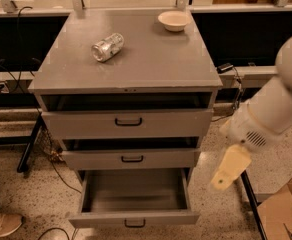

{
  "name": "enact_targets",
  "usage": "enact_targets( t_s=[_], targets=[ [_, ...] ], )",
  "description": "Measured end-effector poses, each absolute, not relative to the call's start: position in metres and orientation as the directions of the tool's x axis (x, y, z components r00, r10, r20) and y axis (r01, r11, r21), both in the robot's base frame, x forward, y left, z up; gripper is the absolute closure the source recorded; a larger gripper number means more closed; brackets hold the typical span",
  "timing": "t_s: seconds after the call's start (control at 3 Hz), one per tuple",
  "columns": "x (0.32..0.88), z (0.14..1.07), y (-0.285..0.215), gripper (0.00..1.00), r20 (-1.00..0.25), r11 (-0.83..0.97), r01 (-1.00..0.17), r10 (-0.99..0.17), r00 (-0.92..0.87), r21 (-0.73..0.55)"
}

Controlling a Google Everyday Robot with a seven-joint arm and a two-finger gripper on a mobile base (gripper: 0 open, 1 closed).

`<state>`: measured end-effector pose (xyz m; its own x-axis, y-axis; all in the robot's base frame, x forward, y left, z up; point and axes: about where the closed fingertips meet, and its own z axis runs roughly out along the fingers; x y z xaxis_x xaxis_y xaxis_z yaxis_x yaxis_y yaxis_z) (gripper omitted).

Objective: Close bottom drawer

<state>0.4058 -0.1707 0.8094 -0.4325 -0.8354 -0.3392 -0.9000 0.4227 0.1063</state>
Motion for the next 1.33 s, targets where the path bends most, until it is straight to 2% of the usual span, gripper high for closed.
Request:
enact_targets(
  t_s=[0.33, 0.67, 1.0, 1.33],
  targets=[
    [0.37, 0.731, -0.138, 0.0, -0.359, 0.434, -0.866, -0.789, -0.499, 0.249],
    [0.371, 0.732, -0.138, 0.0, -0.36, 0.434, -0.866, -0.789, -0.498, 0.249],
    [0.368, 0.688, -0.142, 0.0, -0.302, 0.476, -0.845, -0.791, -0.532, 0.241],
    [0.358, 0.597, -0.153, 0.0, -0.229, 0.525, -0.806, -0.778, -0.585, 0.273]
  ],
)
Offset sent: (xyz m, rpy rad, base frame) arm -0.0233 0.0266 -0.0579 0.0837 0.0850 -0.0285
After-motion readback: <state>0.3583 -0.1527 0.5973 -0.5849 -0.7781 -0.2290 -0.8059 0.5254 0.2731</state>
